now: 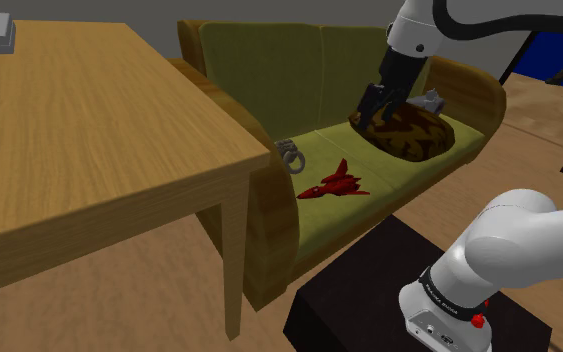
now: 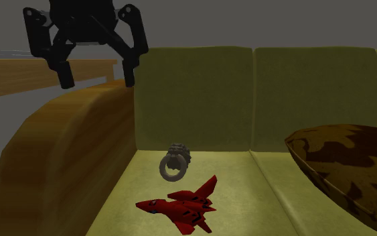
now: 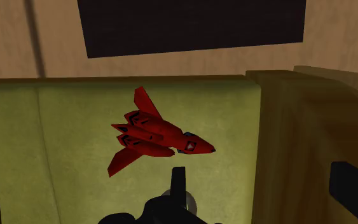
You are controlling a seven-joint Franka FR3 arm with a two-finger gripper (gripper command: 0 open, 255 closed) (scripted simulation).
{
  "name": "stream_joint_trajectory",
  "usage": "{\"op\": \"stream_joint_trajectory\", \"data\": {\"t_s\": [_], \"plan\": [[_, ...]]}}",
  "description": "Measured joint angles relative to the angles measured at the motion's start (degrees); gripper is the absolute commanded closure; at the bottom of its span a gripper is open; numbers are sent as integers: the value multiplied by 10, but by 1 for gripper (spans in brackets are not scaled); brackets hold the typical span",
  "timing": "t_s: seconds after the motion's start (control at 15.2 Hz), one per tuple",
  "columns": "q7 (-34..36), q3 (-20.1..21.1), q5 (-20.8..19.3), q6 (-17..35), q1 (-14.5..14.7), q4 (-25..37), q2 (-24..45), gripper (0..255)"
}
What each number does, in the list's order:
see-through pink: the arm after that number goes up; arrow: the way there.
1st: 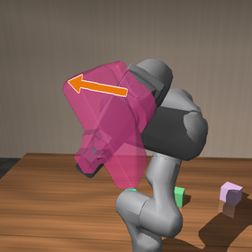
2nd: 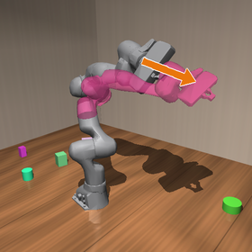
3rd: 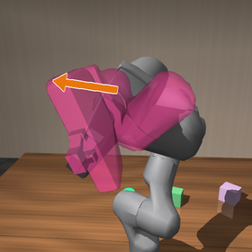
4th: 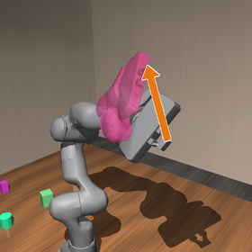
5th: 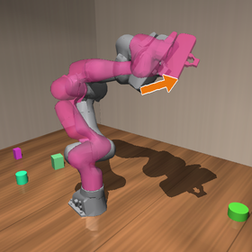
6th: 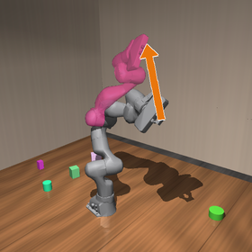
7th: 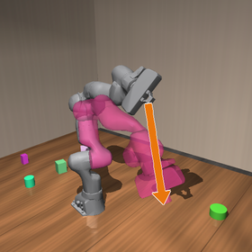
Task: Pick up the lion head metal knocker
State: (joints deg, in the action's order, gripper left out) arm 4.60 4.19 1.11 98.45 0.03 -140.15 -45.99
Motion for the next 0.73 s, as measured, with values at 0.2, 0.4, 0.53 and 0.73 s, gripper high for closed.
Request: {"op": "stream_joint_trajectory", "data": {"t_s": [0.2, 0.4, 0.53, 0.73], "plan": [[0, -1, -2, 19, -3, 7, 29, 0], [1, -2, -6, 56, -10, 19, 87, 0], [-1, -6, -11, 87, -16, 37, 141, 0], [-1, -9, -16, 115, -23, 61, 202, 0]]}}
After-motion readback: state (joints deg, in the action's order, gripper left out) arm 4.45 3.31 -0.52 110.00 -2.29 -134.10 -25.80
